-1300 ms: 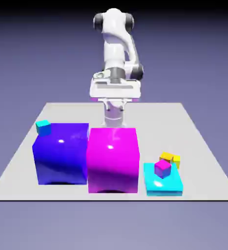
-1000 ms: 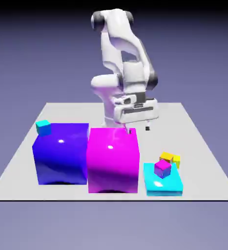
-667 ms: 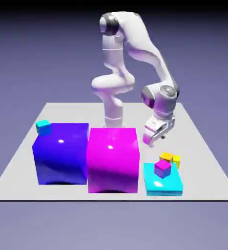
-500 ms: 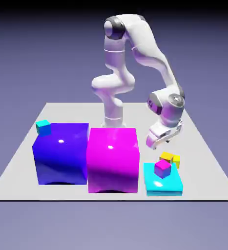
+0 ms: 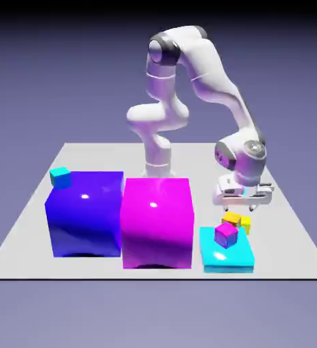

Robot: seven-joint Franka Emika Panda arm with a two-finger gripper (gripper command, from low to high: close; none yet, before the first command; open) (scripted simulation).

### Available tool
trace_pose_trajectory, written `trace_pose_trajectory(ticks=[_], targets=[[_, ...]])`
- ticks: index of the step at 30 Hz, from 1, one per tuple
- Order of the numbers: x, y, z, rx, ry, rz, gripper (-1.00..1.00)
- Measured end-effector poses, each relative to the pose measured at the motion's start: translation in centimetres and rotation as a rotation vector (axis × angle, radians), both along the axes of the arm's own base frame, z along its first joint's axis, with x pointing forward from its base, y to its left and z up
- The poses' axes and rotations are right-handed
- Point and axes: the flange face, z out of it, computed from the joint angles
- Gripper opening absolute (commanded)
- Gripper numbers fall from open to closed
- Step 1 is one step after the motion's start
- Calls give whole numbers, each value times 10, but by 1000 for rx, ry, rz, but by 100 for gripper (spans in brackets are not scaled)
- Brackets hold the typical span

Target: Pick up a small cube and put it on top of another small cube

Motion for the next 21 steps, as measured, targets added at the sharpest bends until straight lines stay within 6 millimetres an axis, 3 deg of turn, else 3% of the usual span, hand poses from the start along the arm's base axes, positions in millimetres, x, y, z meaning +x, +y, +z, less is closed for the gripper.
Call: trace_pose_trajectory(ticks=[5,10,11,13,18,20,21], targets=[[11,2,4,4,-34,-157,0],[-1,5,-61,4,-34,-158,0],[-2,5,-64,4,-34,-157,-100],[-1,5,-64,4,-34,-157,-100],[11,2,1,5,-34,-158,-100],[-7,8,-1,-15,7,-24,-100],[-6,6,1,-29,24,11,-100]])
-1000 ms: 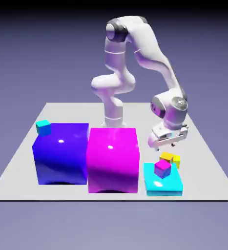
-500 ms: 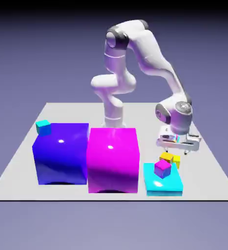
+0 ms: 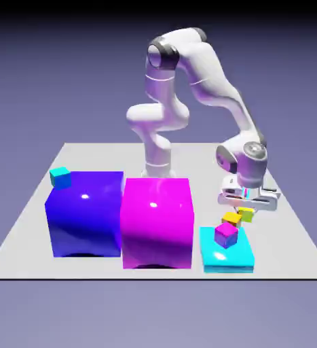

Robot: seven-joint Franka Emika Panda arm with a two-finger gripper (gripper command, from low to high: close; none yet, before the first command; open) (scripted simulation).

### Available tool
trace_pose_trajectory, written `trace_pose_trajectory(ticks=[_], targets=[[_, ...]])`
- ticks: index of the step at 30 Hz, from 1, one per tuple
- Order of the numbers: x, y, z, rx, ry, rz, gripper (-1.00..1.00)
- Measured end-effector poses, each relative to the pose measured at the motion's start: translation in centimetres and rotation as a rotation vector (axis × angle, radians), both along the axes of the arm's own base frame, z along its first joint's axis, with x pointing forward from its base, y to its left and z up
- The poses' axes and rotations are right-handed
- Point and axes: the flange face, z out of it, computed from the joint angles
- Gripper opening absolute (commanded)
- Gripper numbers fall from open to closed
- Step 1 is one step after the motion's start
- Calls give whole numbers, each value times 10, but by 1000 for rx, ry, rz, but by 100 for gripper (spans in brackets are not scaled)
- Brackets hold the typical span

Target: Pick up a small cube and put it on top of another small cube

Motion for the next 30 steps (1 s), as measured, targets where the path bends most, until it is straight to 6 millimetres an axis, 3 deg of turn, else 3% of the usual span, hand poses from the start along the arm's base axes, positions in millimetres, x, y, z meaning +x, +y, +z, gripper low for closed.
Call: trace_pose_trajectory(ticks=[10,21,23,27,28,30], targets=[[37,-44,42,-153,157,203,-100],[155,-116,119,19,-65,-571,-100],[155,-115,120,21,-66,-572,-100],[145,-107,53,20,-66,-572,-100],[145,-107,52,20,-66,-572,100],[145,-107,52,19,-66,-572,100]])
